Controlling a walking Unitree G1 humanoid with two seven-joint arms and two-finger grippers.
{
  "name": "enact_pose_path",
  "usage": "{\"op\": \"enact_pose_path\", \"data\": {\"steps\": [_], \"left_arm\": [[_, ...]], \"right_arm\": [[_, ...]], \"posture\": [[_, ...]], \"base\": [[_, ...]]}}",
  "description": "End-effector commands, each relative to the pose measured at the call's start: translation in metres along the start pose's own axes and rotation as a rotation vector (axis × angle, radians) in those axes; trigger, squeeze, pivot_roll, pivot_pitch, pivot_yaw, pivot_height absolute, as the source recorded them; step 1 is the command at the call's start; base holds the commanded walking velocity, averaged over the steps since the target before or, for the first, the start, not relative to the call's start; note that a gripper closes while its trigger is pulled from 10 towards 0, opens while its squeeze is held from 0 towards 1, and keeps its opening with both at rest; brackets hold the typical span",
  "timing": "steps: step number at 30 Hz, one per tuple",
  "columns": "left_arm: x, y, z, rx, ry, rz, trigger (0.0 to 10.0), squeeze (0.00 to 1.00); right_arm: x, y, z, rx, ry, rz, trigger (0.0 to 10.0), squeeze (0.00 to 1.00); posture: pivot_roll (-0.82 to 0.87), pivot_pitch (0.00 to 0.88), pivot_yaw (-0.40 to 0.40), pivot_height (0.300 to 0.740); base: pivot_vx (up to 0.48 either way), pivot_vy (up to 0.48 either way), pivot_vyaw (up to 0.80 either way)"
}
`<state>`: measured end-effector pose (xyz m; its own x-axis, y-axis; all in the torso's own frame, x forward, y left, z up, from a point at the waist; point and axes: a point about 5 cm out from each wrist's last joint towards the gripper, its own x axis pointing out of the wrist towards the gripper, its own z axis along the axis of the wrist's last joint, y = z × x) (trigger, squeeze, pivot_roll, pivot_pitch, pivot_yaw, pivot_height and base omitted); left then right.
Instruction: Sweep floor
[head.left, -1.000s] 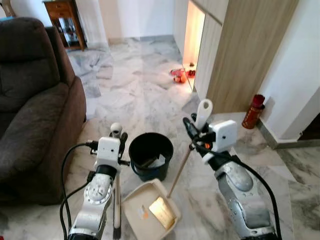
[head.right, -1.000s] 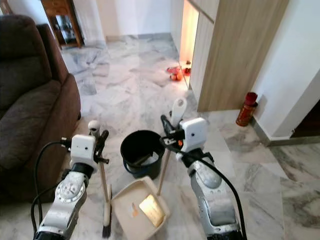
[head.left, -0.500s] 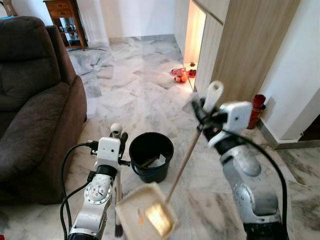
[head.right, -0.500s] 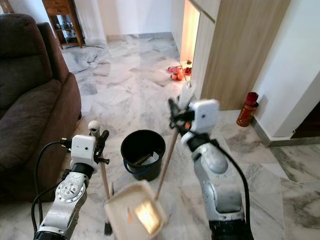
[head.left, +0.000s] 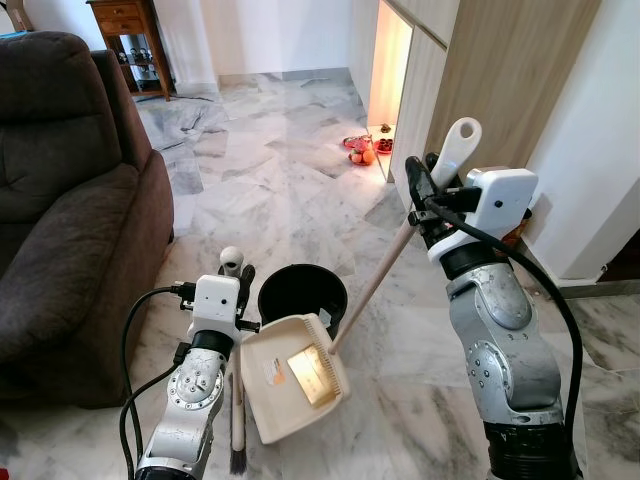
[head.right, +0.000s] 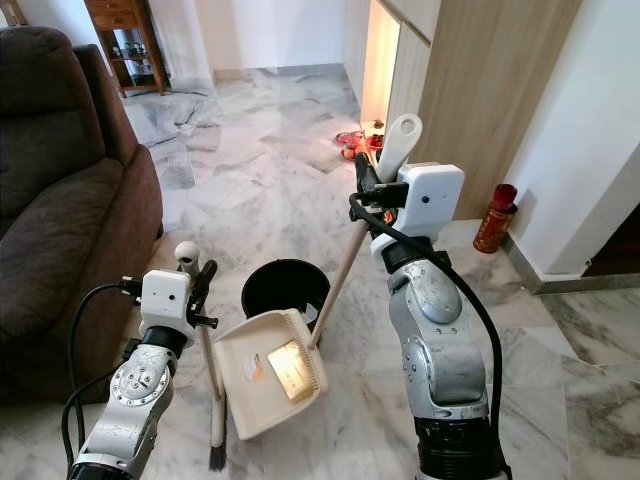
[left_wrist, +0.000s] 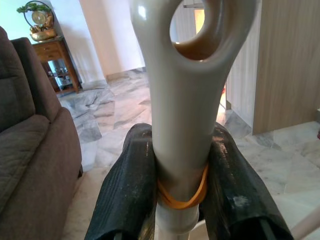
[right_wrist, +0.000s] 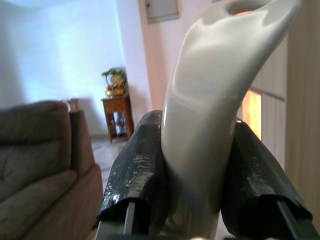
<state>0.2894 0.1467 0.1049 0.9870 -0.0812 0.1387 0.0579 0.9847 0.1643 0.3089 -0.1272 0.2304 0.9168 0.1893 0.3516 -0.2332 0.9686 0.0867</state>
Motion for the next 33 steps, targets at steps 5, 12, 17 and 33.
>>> {"op": "enact_pose_path", "data": {"steps": [5, 12, 17, 33], "left_arm": [[-0.001, 0.004, 0.006, 0.025, -0.050, 0.002, 10.0, 0.00], [-0.002, 0.005, 0.007, 0.028, -0.057, 0.012, 10.0, 0.00], [-0.001, 0.006, 0.008, 0.035, -0.062, 0.020, 10.0, 0.00], [-0.003, 0.008, 0.007, 0.040, -0.057, 0.053, 10.0, 0.00]], "right_arm": [[0.008, -0.002, 0.038, -0.002, -0.211, -0.078, 10.0, 0.00], [0.009, 0.002, 0.040, -0.012, -0.241, -0.085, 10.0, 0.00], [0.010, 0.007, 0.036, 0.000, -0.237, -0.081, 10.0, 0.00], [0.011, 0.016, 0.031, 0.009, -0.222, -0.049, 10.0, 0.00]], "posture": [[0.13, 0.000, 0.031, 0.740], [0.14, 0.000, 0.032, 0.740], [0.14, 0.000, 0.032, 0.740], [0.15, 0.000, 0.024, 0.740]], "base": [[0.000, 0.000, 0.00], [0.000, 0.000, 0.00], [0.215, 0.000, 0.00], [0.312, 0.000, 0.18]]}}
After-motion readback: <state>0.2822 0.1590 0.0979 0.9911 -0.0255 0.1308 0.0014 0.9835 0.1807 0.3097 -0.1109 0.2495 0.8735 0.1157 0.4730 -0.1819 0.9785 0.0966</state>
